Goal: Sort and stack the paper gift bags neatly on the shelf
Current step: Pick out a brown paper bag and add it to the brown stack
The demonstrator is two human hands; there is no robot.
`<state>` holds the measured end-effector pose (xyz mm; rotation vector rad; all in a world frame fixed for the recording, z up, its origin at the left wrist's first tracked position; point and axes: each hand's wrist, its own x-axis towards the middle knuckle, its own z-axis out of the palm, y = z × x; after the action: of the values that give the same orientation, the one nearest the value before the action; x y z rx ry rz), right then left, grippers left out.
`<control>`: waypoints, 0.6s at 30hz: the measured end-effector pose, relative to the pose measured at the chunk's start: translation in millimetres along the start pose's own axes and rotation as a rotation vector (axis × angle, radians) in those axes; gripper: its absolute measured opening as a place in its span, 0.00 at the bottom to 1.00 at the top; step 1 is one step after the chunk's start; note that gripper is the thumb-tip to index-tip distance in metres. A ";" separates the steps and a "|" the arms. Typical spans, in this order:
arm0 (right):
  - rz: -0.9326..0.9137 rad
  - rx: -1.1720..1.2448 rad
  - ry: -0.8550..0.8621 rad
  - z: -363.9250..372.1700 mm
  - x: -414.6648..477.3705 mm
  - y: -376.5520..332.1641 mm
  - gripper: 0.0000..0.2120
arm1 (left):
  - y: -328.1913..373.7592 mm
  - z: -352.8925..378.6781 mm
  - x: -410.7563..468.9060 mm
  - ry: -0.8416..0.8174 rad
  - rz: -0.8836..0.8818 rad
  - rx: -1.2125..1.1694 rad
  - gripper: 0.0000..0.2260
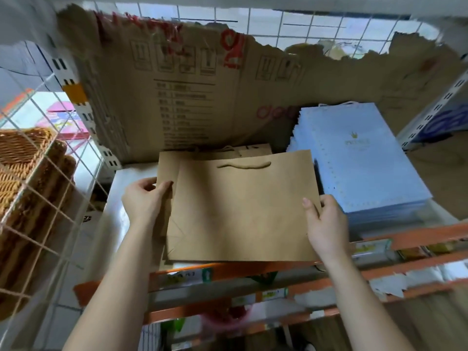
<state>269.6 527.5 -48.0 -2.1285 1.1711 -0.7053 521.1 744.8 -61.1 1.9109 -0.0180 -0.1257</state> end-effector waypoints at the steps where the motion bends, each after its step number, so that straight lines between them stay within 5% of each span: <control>1: 0.004 -0.005 0.002 2.2 -1.8 0.8 0.11 | -0.8 2.4 1.3 0.001 0.005 -0.014 0.07; 13: 0.048 0.065 -0.039 18.4 -9.2 3.8 0.12 | 6.7 16.0 17.3 0.056 0.041 0.200 0.11; 18: -0.007 0.133 -0.016 23.3 3.9 -12.6 0.13 | -10.9 -0.4 27.0 -0.037 0.022 0.010 0.13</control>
<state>294.5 535.3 -54.1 -2.0256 1.0779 -0.7467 547.4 746.8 -73.3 1.9175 -0.0642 -0.1466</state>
